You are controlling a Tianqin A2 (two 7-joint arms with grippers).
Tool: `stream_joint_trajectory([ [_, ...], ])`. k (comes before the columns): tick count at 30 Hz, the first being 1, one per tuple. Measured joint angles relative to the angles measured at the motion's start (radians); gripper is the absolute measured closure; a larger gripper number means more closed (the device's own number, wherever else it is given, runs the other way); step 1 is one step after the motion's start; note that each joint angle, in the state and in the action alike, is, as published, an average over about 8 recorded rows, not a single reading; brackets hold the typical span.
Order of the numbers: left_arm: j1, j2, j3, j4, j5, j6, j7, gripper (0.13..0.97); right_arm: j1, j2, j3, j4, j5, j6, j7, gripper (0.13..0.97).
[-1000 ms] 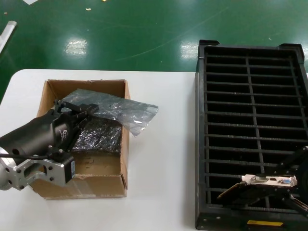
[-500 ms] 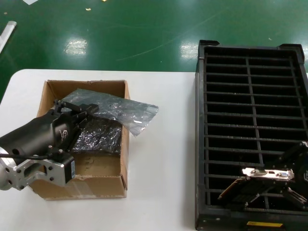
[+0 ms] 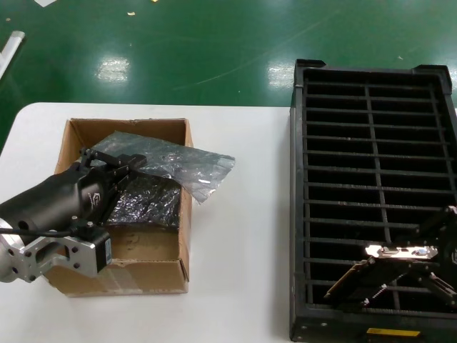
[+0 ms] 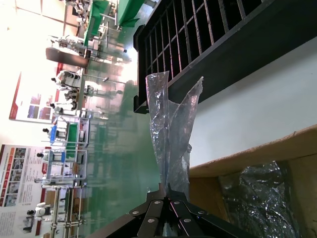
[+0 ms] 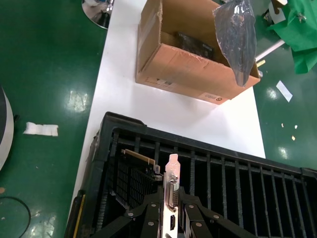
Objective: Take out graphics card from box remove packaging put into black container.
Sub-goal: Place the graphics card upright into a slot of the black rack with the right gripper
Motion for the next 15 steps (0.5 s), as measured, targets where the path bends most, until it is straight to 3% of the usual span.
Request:
stream_joint_trajectory([
  [15,0.000,0.000,0.000,0.000,0.000,0.000,0.000,0.959,-0.005,0.017,0.025,0.032,0.017,-0.006,0.044,0.916],
])
